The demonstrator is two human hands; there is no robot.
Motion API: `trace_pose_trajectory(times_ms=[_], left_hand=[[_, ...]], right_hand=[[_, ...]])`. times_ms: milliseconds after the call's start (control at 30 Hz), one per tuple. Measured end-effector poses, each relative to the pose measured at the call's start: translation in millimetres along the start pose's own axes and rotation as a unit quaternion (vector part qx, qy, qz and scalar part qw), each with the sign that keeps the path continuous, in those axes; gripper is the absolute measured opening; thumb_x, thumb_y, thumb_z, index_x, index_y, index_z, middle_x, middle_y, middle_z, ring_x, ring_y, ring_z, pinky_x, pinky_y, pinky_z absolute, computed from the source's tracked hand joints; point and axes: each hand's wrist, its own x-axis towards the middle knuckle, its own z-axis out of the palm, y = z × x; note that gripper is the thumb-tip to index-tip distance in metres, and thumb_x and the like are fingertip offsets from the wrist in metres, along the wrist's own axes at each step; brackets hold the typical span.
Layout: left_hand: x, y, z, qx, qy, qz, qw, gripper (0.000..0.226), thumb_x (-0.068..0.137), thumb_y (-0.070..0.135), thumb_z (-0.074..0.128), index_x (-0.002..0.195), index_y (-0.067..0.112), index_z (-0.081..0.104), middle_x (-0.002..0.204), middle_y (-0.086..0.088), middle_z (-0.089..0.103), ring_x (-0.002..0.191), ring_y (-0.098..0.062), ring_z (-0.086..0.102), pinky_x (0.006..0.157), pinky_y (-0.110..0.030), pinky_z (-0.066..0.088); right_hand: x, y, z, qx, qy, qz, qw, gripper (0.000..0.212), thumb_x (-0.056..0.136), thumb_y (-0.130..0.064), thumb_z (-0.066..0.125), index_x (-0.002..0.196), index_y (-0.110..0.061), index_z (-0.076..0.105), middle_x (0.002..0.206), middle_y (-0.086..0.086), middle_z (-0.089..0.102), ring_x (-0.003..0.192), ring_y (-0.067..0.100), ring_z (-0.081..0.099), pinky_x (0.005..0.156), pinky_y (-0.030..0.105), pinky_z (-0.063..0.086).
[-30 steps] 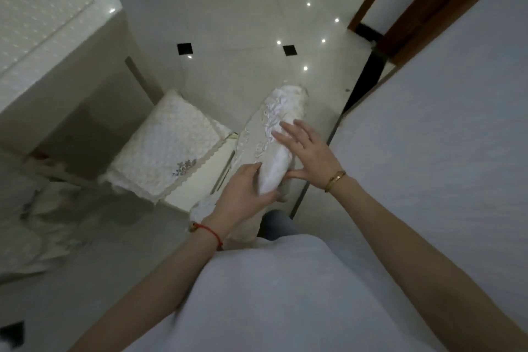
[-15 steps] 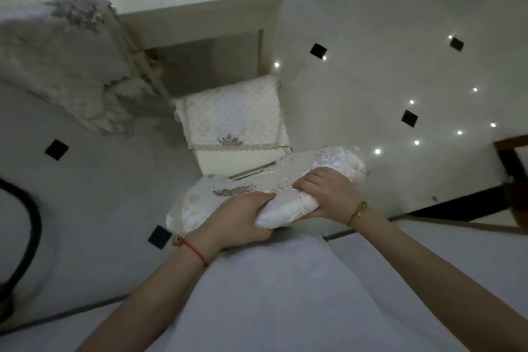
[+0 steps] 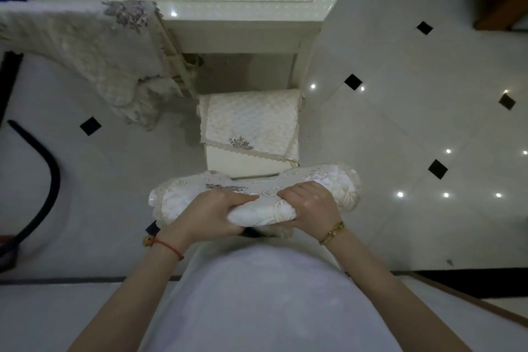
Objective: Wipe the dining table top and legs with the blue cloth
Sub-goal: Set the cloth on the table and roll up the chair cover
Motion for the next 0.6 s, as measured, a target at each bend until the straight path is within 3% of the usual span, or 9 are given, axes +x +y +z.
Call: trace_pose_trajectory(times_ms=[133,267,400,600], left_hand=[[20,-17,-15,0.013,0.024,-0.006,1.000,0.055,0.066,0.052,0.059,0.121,0.047,0.060,0.103,0.018,0.073,0.092,-0.005,0.068,0.073,-0.033,0.057],[48,-27,-29,0.016,0.026,-0.014,0.999,0.056,0.066,0.052,0.058,0.121,0.046,0.061,0.105,0.018,0.073,0.094,-0.005,0.068,0.073,-0.031,0.056],[81,-35,-50,0.010,0.044,-0.021,0.999,0.059,0.066,0.059,0.055,0.124,0.046,0.060,0.114,0.019,0.070,0.102,-0.005,0.066,0.080,-0.031,0.056],[137,-56,-93,0.013,0.064,-0.025,0.998,0.058,0.066,0.059,0.055,0.124,0.049,0.059,0.107,0.018,0.073,0.096,-0.003,0.067,0.077,-0.031,0.056]], right_hand=[[33,14,5,0.019,0.024,-0.016,0.999,0.056,0.075,-0.070,0.058,0.081,-0.017,0.073,0.073,-0.003,0.071,0.068,0.017,0.068,0.063,0.028,0.053],[61,38,11,0.025,0.037,-0.031,0.999,0.054,0.073,-0.069,0.059,0.080,-0.017,0.074,0.072,-0.004,0.071,0.068,0.016,0.069,0.063,0.026,0.052],[98,66,15,0.036,0.041,-0.032,0.998,0.063,0.083,-0.073,0.045,0.077,-0.017,0.072,0.068,-0.003,0.070,0.064,0.017,0.068,0.058,0.028,0.052],[163,111,29,0.034,0.046,-0.037,0.998,0.067,0.084,-0.075,0.039,0.077,-0.018,0.073,0.069,-0.003,0.070,0.063,0.018,0.067,0.057,0.030,0.053]])
